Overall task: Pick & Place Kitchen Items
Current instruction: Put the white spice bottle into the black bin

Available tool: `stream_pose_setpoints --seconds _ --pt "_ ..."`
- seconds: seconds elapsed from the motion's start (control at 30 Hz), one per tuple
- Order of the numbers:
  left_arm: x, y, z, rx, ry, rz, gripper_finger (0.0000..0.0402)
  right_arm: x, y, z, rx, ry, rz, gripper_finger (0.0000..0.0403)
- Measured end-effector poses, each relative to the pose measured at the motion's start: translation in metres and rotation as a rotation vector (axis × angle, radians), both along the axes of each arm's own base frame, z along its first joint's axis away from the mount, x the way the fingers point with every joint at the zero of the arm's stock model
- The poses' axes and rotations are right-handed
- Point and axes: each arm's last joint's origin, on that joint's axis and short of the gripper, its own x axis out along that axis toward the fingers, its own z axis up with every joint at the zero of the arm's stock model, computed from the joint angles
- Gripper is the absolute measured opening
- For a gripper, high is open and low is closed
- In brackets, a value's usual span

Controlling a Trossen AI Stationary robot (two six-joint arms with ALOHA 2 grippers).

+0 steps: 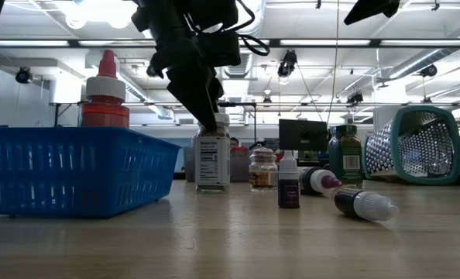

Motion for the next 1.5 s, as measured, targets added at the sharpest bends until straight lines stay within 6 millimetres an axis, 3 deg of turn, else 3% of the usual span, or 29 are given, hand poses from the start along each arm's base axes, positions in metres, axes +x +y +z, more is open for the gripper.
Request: stream_pose_setpoints --seconds 0.7,1.13,1.5 --pt "-0.005 0.002 0.004 -0.005 0.025 0.016 0.0221 0.000 0.000 0.000 0.001 0.000 0.000 0.0008" --pt "-0.008 0.023 0.009 -0.018 0.028 0.100 0.0221 0.000 0.000 0.000 0.000 0.000 0.000 0.0008" --pt "-0.019 0.039 0.031 0.043 -0.041 0.180 0.0221 0.000 0.000 0.000 0.000 0.000 0.000 0.0008"
